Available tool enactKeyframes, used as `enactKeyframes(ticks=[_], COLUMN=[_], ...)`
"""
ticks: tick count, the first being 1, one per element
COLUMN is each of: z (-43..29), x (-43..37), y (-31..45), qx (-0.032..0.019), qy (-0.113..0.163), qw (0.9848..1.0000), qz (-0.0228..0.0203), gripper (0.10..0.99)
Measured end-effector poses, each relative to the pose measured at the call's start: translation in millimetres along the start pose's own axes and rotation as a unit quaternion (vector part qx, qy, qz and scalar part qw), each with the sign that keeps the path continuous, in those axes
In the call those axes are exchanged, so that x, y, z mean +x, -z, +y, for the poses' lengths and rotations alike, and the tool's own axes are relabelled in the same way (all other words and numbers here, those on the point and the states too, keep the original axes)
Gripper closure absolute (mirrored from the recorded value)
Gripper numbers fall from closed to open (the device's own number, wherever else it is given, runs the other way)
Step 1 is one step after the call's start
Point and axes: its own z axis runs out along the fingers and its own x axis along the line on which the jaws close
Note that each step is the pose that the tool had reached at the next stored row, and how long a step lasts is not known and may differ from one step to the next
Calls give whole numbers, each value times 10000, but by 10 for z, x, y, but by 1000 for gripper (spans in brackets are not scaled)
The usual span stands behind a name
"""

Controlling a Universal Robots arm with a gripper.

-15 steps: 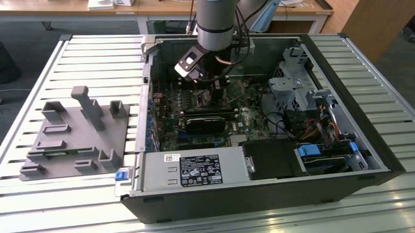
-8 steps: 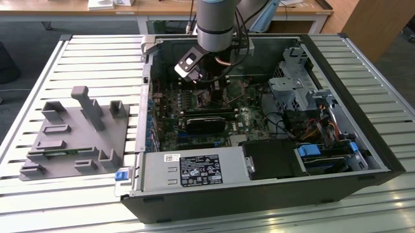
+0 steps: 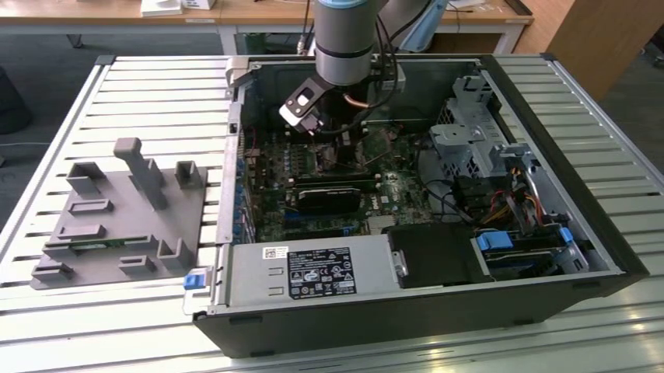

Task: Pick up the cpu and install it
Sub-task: 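Place the cpu into insertion slot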

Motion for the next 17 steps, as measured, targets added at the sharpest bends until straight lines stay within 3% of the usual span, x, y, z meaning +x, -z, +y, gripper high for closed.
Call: enactKeyframes(ticks=[8,17], z=[4,8], x=[18,20], y=[-61,-66], qx=[56,58], qy=[-1,-1], qw=[10000,10000], qz=[-2,0], gripper=[545,545])
